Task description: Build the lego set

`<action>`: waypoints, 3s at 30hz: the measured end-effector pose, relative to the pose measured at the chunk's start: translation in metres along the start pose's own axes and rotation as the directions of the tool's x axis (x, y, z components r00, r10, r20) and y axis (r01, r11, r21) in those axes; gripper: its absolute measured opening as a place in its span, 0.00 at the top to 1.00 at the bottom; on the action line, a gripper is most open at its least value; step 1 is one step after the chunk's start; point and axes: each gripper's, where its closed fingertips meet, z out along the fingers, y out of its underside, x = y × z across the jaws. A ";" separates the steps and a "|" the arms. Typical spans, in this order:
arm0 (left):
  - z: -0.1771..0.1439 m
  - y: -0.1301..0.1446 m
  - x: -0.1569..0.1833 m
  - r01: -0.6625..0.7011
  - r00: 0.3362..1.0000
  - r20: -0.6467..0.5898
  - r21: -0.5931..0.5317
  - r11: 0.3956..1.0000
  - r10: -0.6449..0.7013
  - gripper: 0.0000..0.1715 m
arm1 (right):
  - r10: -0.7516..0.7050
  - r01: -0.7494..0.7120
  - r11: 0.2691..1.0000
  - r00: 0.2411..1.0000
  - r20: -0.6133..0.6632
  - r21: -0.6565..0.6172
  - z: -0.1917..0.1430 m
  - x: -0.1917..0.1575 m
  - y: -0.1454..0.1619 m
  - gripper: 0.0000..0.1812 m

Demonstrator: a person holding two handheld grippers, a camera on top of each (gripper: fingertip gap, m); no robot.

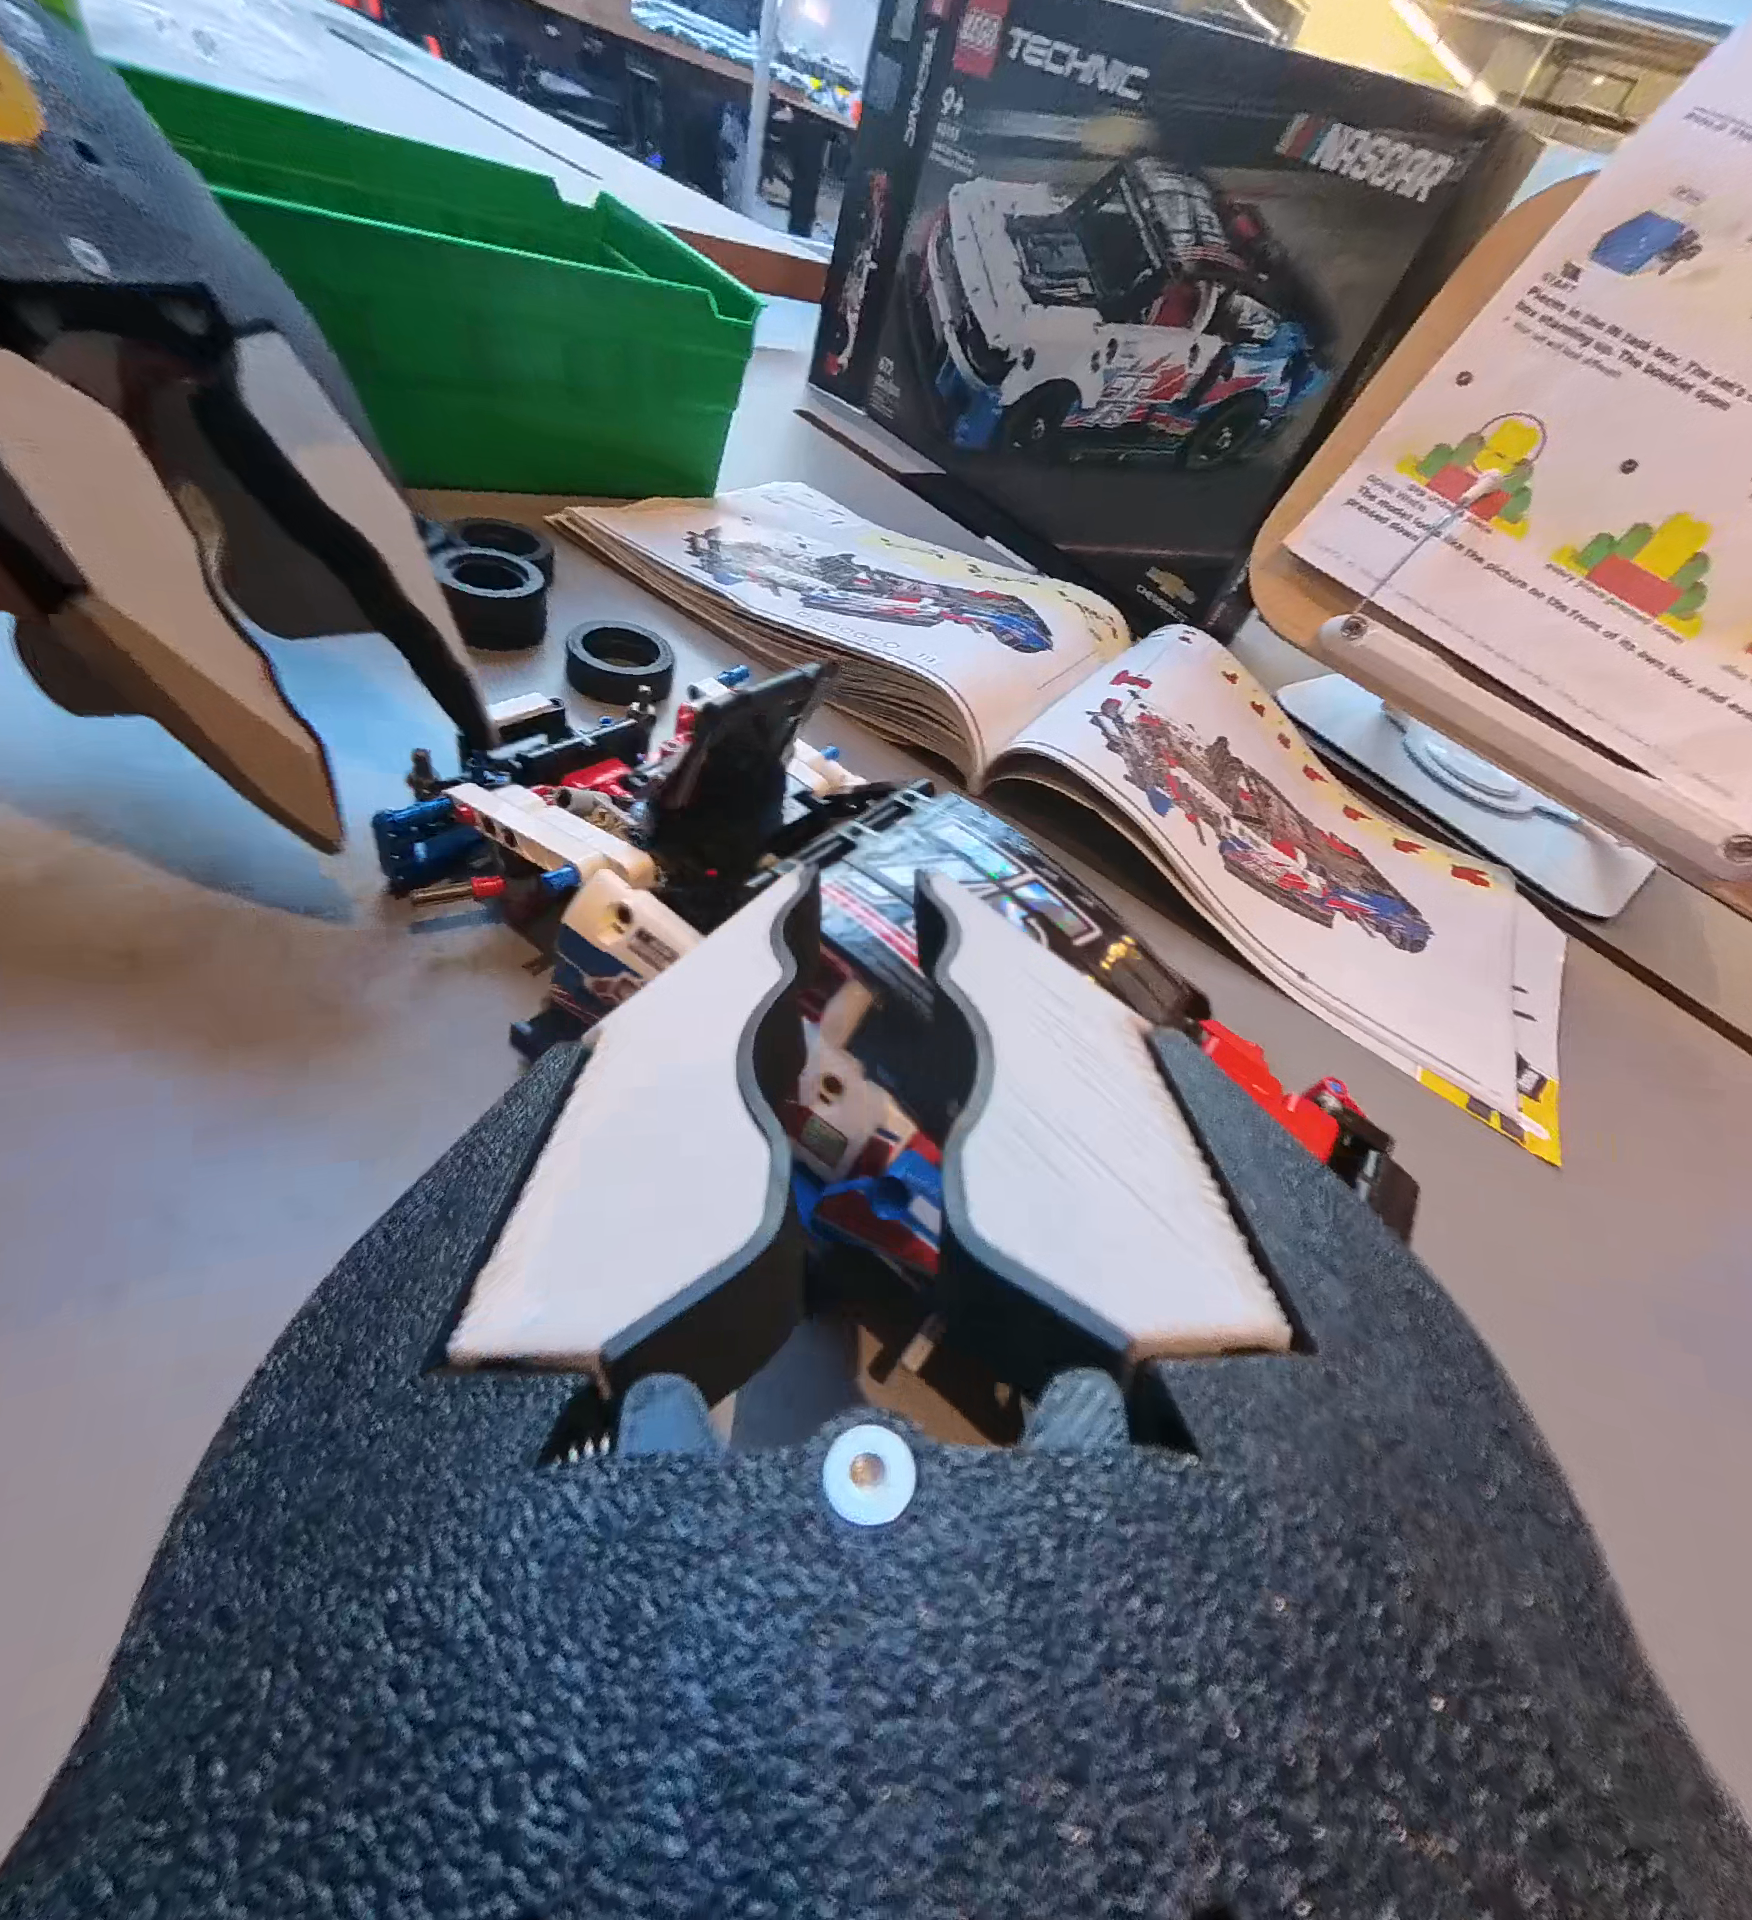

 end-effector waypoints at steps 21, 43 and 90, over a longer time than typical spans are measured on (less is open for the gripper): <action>-0.021 0.022 -0.038 0.203 0.976 -0.122 0.216 0.955 -0.180 0.60 | 0.200 -0.199 0.980 0.976 -0.084 0.019 -0.030 0.084 0.006 0.86; 0.036 -0.016 0.080 0.012 0.910 -0.411 0.138 0.990 0.046 0.61 | 0.216 -0.225 0.974 0.962 -0.166 -0.035 -0.060 0.130 0.051 0.80; 0.022 -0.064 -0.022 -0.104 0.987 -0.065 0.439 0.893 0.146 0.76 | -0.397 0.388 0.905 0.918 -0.017 -0.174 -0.038 -0.008 0.046 0.77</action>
